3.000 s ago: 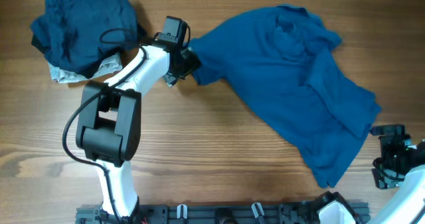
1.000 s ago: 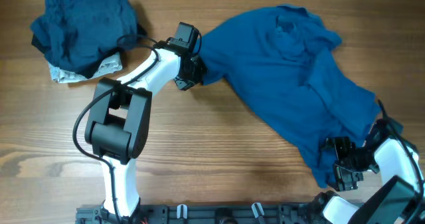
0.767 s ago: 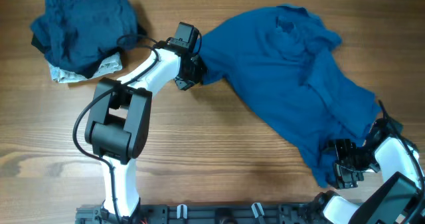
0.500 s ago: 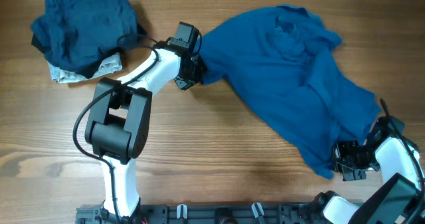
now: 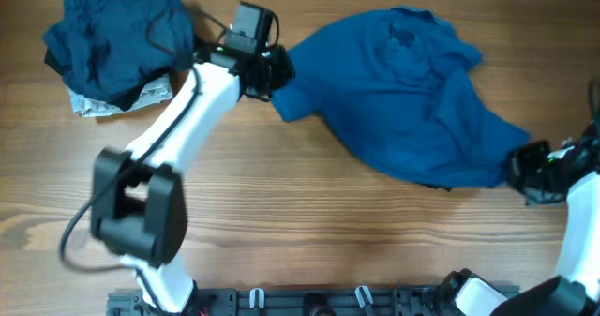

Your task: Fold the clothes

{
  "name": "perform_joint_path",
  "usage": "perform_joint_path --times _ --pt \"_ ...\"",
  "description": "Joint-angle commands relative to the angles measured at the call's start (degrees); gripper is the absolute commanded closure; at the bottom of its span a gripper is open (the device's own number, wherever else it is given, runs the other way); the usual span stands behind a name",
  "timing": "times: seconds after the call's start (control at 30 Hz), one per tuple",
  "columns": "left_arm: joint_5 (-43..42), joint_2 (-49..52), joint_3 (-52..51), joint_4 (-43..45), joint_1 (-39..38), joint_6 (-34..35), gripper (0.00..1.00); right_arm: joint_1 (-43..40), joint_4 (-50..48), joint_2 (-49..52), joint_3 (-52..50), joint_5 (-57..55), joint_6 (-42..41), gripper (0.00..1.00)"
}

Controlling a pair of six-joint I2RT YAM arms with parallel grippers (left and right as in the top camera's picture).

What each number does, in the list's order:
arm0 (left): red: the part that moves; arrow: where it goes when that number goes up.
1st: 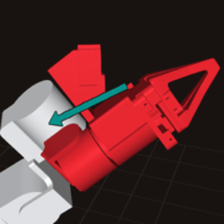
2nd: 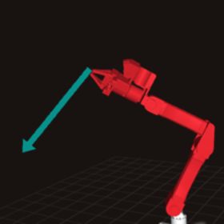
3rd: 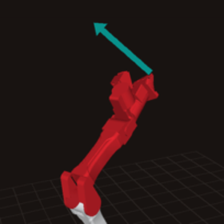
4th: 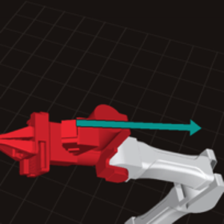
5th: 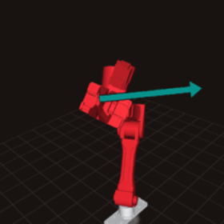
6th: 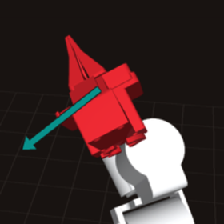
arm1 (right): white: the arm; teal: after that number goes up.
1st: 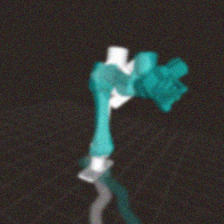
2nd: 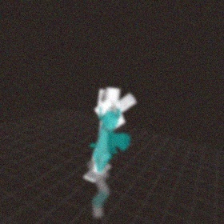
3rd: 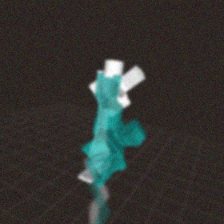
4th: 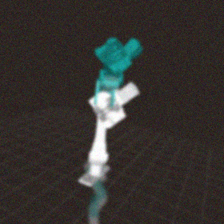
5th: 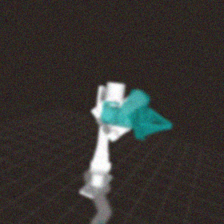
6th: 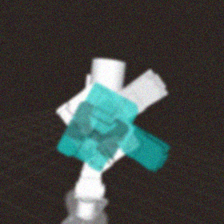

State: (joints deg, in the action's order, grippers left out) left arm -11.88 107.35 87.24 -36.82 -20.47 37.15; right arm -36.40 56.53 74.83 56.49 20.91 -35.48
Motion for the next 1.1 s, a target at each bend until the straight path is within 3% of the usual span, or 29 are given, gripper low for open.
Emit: perform_joint_path --times 0.0,0.13,0.2,0.27,0.37,0.5,0.67,0.83,1.07 --pt "3.0 -7.5 1.3 0.1 0.0 -2.5 0.96 1.1 1.7 -3.6 7.4 8.2 5.2 0.96" --pt "3.2 -11.7 1.3 -0.3 0.0 -2.4 0.95 9.0 0.0 -6.2 13.0 13.6 3.2 0.96" --pt "3.2 -11.8 1.3 -0.8 0.0 -2.4 0.89 15.2 -4.2 -6.4 13.6 14.1 -0.1 0.96" --pt "3.2 -11.6 1.3 -2.4 0.0 -2.4 0.58 21.7 -9.6 -5.9 13.6 14.1 -3.5 0.96" --pt "3.2 -11.6 1.0 -8.1 0.0 -2.4 0.26 29.5 -17.9 -4.1 13.6 12.8 -8.5 0.96" --pt "2.6 -9.9 -3.0 -9.7 -0.2 -2.0 0.11 31.9 -23.1 -1.4 13.6 11.7 -12.7 0.96" --pt "-3.0 -2.6 -5.2 -3.4 -0.3 -1.9 0.11 31.9 -22.8 -0.8 13.6 10.8 -12.4 0.96" --pt "-3.1 8.2 -5.2 -0.3 -0.4 4.2 0.15 31.9 -20.9 -0.8 13.6 8.4 -11.8 0.96" --pt "-3.8 14.0 -5.2 2.4 -1.1 7.5 0.18 31.9 -17.4 -0.8 13.6 6.0 -11.0 0.96"
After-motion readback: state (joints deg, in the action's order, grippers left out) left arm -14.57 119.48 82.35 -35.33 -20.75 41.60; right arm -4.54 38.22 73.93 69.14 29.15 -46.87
